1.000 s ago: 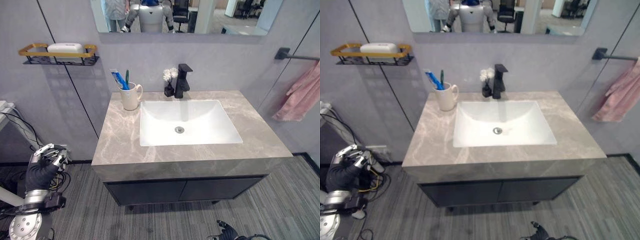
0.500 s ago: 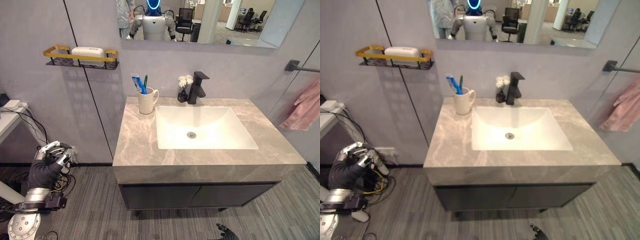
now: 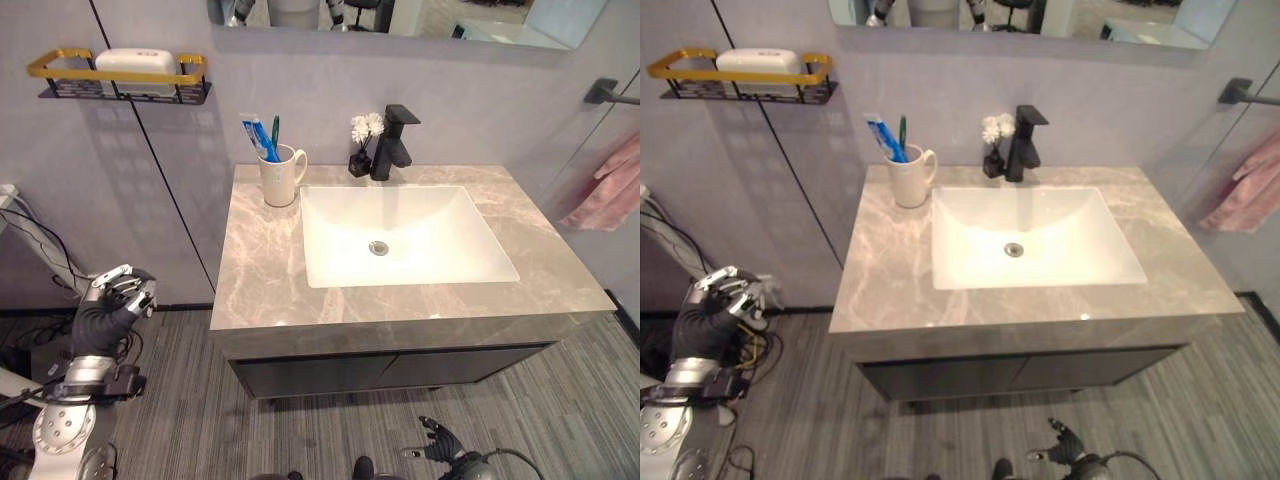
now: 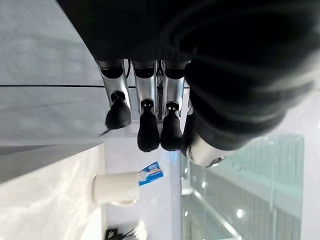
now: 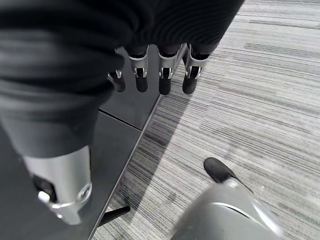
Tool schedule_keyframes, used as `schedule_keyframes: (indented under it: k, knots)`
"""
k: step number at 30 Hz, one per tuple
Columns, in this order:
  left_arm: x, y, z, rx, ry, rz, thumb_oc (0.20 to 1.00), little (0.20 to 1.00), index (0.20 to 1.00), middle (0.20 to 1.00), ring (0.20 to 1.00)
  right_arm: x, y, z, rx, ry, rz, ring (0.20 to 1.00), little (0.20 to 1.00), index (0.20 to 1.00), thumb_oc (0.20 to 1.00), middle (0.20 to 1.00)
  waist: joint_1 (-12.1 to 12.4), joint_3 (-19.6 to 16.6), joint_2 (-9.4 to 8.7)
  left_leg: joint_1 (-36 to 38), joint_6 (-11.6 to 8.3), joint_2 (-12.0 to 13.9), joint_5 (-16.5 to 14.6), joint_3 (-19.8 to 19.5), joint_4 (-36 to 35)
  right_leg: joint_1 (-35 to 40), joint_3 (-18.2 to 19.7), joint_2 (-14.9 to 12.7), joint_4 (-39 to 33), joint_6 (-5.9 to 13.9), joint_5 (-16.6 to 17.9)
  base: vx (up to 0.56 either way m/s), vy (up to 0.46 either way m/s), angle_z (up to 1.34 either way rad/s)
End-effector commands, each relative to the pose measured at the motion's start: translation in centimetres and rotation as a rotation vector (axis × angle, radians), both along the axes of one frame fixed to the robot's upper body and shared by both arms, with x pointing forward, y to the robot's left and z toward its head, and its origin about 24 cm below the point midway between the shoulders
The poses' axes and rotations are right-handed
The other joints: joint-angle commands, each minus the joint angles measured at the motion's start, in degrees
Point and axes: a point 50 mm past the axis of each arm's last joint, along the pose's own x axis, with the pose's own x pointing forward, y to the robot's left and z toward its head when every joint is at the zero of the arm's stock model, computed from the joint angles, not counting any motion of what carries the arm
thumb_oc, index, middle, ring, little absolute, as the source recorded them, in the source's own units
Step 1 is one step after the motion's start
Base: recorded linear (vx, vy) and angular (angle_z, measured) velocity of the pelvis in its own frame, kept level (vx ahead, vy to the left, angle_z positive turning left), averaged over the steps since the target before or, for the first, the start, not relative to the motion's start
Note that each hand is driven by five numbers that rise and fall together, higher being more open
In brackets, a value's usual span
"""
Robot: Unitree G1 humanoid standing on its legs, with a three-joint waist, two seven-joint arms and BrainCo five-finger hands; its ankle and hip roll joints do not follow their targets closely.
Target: Put brush and paste in cup on sink, flatten towel.
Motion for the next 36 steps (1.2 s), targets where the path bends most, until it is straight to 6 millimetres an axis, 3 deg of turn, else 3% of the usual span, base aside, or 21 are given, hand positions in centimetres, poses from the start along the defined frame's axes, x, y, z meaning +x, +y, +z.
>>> schedule_keyframes:
  k: [1,4,7,8,11,12,13,14,16,19,21,28,31,34,36]
  knots:
    - [-0.2,-1.0,2.7,0.015,-0.157,-0.042,0.2,0.2,0.2,0.2,0.2,1.3,-0.2,0.5,-0.025,-0.062,0.017,1.0,1.0,1.0,1.0,1.0,-0.4,-2.5,-2.33,-1.4,0.65,-0.6,-4.9,-6.3,3.2,-3.8,0.8,1.4,-0.3,1.57,0.1,0.19,-0.198,0.25]
    - [0.5,-1.5,2.8,0.005,-0.17,-0.063,0.2,0.2,0.2,0.2,0.2,1.5,-0.9,0.8,-0.044,-0.076,0.003,1.0,1.0,1.0,1.0,1.0,-1.1,-2.3,-2.44,-3.1,-0.95,0.2,-5.1,-7.3,7.8,-2.1,0.6,2.8,-1.1,0.32,-1.2,0.22,-0.206,0.52]
    - [1.1,-2.0,3.2,-0.013,-0.199,-0.086,0.2,0.2,0.2,0.2,0.2,1.8,-1.6,1.1,-0.064,-0.092,-0.012,1.0,1.0,1.0,1.0,1.0,-0.7,-0.6,-2.29,-8.4,-2.74,-1.1,-1.2,-7.5,20.2,0.2,0.2,3.3,-2.2,-1.19,-1.6,0.09,-0.072,0.27]
    - [1.5,-2.3,3.4,-0.028,-0.217,-0.094,0.2,0.2,0.2,0.2,0.2,1.7,-2.1,1.1,-0.083,-0.088,-0.019,1.0,1.0,1.0,1.0,1.0,-0.7,0.6,-2.25,-11.9,-3.59,-0.4,1.5,-6.0,21.4,1.2,-0.7,2.6,-2.6,-1.65,-2.2,0.06,-0.004,0.12]
    - [1.5,-2.1,3.5,-0.013,-0.217,-0.09,0.2,0.2,0.2,0.2,0.2,1.4,-2.6,1.0,-0.101,-0.076,-0.038,1.0,1.0,1.0,1.0,1.0,-0.1,0.7,-2.93,-15.2,-3.03,0.6,0.1,-3.9,13.0,2.6,-1.1,1.8,-3.5,-0.95,-2.8,0.13,0.033,0.25]
    - [1.4,-2.0,3.5,-0.008,-0.214,-0.082,0.2,0.2,0.2,0.2,0.2,1.2,-2.6,0.9,-0.107,-0.067,-0.035,1.0,1.0,1.0,1.0,1.0,0.1,0.6,-2.79,-16.0,-3.33,1.2,2.1,-3.9,9.2,3.0,-0.8,1.8,-3.7,-0.7,-3.0,0.11,0.044,0.15]
    - [1.4,-2.0,3.5,-0.008,-0.214,-0.082,0.2,0.2,0.2,0.2,0.2,1.2,-2.6,0.9,-0.107,-0.067,-0.035,1.0,1.0,1.0,1.0,1.0,0.2,0.6,-2.83,-15.9,-3.33,1.2,2.2,-3.9,9.1,3.0,-0.8,1.8,-3.7,-0.7,-3.0,0.14,0.122,-0.05]
    - [1.3,-1.8,3.7,0.004,-0.218,-0.076,0.2,0.2,0.2,0.2,0.2,0.9,-2.6,0.8,-0.113,-0.06,-0.029,1.0,1.0,1.0,1.0,1.0,0.5,0.9,-2.15,-19.3,-4.37,2.5,6.5,-3.6,4.9,4.0,-0.4,2.0,-3.6,-0.49,-3.7,0.14,0.141,-0.17]
    - [1.4,-1.7,3.9,0.009,-0.228,-0.061,0.2,0.2,0.2,0.2,0.2,1.0,-2.4,0.7,-0.116,-0.057,-0.018,1.0,1.0,1.0,1.0,1.0,1.5,0.8,-1.62,-20.8,-5.11,3.7,9.2,-5.1,0.9,4.8,0.9,1.9,-3.3,-0.11,-4.7,0.16,0.177,-0.16]
    - [1.3,-1.6,3.6,0.013,-0.213,-0.057,0.2,0.2,0.2,0.2,0.2,0.7,-2.2,0.6,-0.117,-0.051,-0.011,1.0,1.0,1.0,1.0,1.0,1.9,0.1,-1.01,-18.7,-4.97,4.2,9.0,-5.9,0.1,5.2,2.5,1.4,-2.2,0.61,-5.4,0.14,0.214,-0.66]
    - [1.4,-1.6,3.5,0.031,-0.204,-0.055,0.2,0.2,0.2,0.2,0.2,0.5,-1.8,0.3,-0.099,-0.037,-0.025,1.0,1.0,1.0,1.0,1.0,1.9,-2.1,-0.76,-15.5,-3.96,3.3,8.6,-6.6,-0.5,6.4,3.5,-0.5,-2.1,1.68,-5.2,0.2,0.323,-0.97]
    - [0.7,-0.9,3.3,0.091,-0.154,-0.055,0.2,0.2,0.2,0.2,0.2,-0.3,0.3,-0.2,-0.048,-0.018,0.043,1.0,1.0,1.0,1.0,1.0,1.9,-3.9,-1.25,-12.2,-1.25,0.8,4.9,-3.2,1.1,6.0,5.0,-4.6,-1.0,4.83,-3.8,0.1,0.225,-0.52]
    - [-0.3,-0.5,3.0,0.139,-0.095,-0.058,0.2,0.2,0.2,0.2,0.2,-1.3,0.2,-0.5,-0.062,0.014,0.055,1.0,1.0,1.0,1.0,1.0,2.8,-4.0,-0.61,-11.8,-0.32,0.4,2.9,-1.0,2.5,4.8,3.2,-6.8,-0.7,6.1,-2.0,0.03,0.144,-0.18]
    - [-0.9,-0.3,2.6,0.138,-0.047,-0.068,0.2,0.2,0.2,0.2,0.2,-1.3,0.2,-0.7,-0.076,0.035,0.084,1.0,1.0,1.0,1.0,1.0,4.6,-3.1,0.02,-11.0,-0.41,1.3,2.7,1.3,2.2,3.1,-2.9,-7.6,0.6,6.52,0.7,-0.03,0.042,-0.4]
    - [-1.3,-0.2,2.2,0.126,-0.015,-0.079,0.2,0.2,0.2,0.2,0.2,-1.4,0.2,-0.8,-0.079,0.048,0.101,1.0,1.0,1.0,1.0,1.0,4.6,-2.6,0.5,-10.5,-0.53,1.8,3.0,1.4,1.6,2.9,-4.6,-7.2,0.2,6.62,1.7,-0.03,-0.007,-0.54]
